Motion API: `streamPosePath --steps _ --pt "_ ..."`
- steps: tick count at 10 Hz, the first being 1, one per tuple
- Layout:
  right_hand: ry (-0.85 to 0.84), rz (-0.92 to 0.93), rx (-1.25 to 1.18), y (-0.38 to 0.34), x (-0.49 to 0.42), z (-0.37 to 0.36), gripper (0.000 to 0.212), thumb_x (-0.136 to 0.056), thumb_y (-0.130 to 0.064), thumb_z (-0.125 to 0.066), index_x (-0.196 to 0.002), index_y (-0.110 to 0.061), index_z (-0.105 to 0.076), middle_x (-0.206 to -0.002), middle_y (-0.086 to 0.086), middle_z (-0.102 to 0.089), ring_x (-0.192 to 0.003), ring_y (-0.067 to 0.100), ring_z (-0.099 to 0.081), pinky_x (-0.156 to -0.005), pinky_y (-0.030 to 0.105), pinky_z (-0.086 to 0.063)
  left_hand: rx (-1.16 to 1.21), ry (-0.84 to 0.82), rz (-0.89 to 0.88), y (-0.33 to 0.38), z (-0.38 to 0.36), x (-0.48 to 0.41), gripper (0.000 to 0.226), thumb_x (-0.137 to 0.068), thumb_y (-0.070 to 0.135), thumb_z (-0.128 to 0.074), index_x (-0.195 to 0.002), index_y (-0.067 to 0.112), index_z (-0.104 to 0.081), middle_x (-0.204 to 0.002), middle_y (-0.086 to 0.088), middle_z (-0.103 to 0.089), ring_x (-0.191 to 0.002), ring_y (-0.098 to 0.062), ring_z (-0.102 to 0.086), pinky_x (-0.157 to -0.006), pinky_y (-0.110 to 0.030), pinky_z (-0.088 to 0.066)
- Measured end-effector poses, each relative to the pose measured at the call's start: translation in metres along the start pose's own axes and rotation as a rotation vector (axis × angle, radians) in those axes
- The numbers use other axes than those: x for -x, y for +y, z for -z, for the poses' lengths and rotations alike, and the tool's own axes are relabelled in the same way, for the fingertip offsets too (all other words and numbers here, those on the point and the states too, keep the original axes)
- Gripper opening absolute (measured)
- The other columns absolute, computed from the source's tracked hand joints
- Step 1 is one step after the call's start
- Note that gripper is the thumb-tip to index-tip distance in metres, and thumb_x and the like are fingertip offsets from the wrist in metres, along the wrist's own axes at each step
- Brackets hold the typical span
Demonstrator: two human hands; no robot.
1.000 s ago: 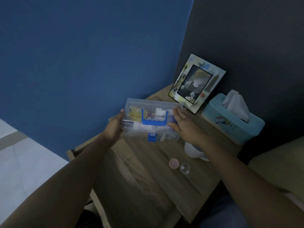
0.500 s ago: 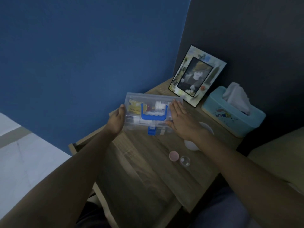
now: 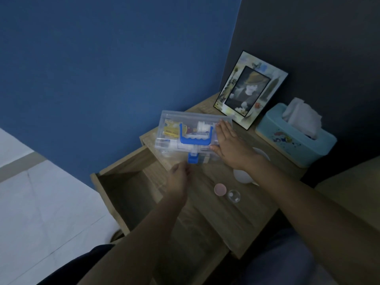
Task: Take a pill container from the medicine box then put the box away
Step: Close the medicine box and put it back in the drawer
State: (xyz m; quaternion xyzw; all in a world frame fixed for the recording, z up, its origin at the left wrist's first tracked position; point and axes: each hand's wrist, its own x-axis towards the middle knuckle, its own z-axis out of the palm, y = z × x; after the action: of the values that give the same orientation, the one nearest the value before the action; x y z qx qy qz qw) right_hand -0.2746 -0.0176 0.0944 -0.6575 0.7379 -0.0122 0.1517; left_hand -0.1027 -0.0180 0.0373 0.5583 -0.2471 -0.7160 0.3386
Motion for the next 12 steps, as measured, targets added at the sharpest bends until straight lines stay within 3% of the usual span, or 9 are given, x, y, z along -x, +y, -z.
streamPosePath --steps 1,3,5,7,10,12 --pt "-0.003 0.001 0.004 0.0 0.0 -0.001 0.073 -0.098 -0.04 -0.035 -0.146 -0.002 0.003 -0.158 0.014 0.008 -0.145 0.024 0.011 -0.117 0.034 0.004 0.317 -0.134 0.119 0.007 -0.015 0.002 0.021 -0.087 0.0 -0.045 -0.089 0.004 -0.066 -0.072 -0.009 -0.072 -0.07 -0.017 -0.069 -0.061 -0.024 -0.057" --pt "0.003 0.005 -0.001 0.0 -0.001 -0.002 0.073 -0.098 -0.04 -0.035 -0.146 -0.002 0.004 -0.158 0.014 0.008 -0.145 0.024 0.012 -0.118 0.035 0.003 0.541 -0.162 0.168 0.004 -0.013 0.009 0.018 -0.089 0.006 -0.045 -0.093 0.0 -0.062 -0.075 -0.011 -0.068 -0.076 -0.02 -0.067 -0.069 -0.027 -0.057" --pt "0.002 0.002 0.014 0.001 -0.001 -0.005 0.073 -0.097 -0.041 -0.034 -0.147 -0.003 0.004 -0.158 0.014 0.009 -0.145 0.024 0.013 -0.117 0.036 0.003 0.399 -0.162 0.087 -0.003 -0.014 0.01 0.014 -0.093 0.016 -0.051 -0.097 0.006 -0.061 -0.086 -0.008 -0.066 -0.079 -0.014 -0.066 -0.069 -0.022 -0.057" --pt "0.018 0.013 0.012 0.003 -0.002 -0.004 0.074 -0.097 -0.043 -0.034 -0.147 -0.003 0.004 -0.158 0.014 0.009 -0.145 0.024 0.013 -0.118 0.036 0.003 0.152 -0.09 -0.099 -0.009 -0.017 0.004 0.018 -0.092 0.026 -0.054 -0.094 0.008 -0.052 -0.078 -0.004 -0.062 -0.065 -0.008 -0.063 -0.058 -0.019 -0.053" --pt "0.062 -0.042 0.116 -0.009 -0.001 -0.005 0.108 -0.078 -0.073 -0.041 -0.146 0.001 -0.001 -0.158 0.018 0.0 -0.146 0.029 0.004 -0.118 0.038 -0.002 0.03 -0.06 -0.156 -0.008 -0.015 -0.003 0.021 -0.091 0.029 -0.056 -0.093 0.009 -0.052 -0.069 -0.002 -0.061 -0.055 -0.006 -0.06 -0.056 -0.023 -0.048" --pt "0.106 -0.091 0.125 -0.016 -0.004 -0.009 0.109 -0.076 -0.075 -0.041 -0.146 0.001 -0.005 -0.157 0.02 -0.003 -0.146 0.03 0.0 -0.119 0.04 -0.006 0.005 -0.101 -0.167 -0.004 -0.011 -0.003 0.02 -0.091 0.028 -0.056 -0.093 0.008 -0.052 -0.068 -0.003 -0.059 -0.053 -0.007 -0.058 -0.055 -0.023 -0.047"
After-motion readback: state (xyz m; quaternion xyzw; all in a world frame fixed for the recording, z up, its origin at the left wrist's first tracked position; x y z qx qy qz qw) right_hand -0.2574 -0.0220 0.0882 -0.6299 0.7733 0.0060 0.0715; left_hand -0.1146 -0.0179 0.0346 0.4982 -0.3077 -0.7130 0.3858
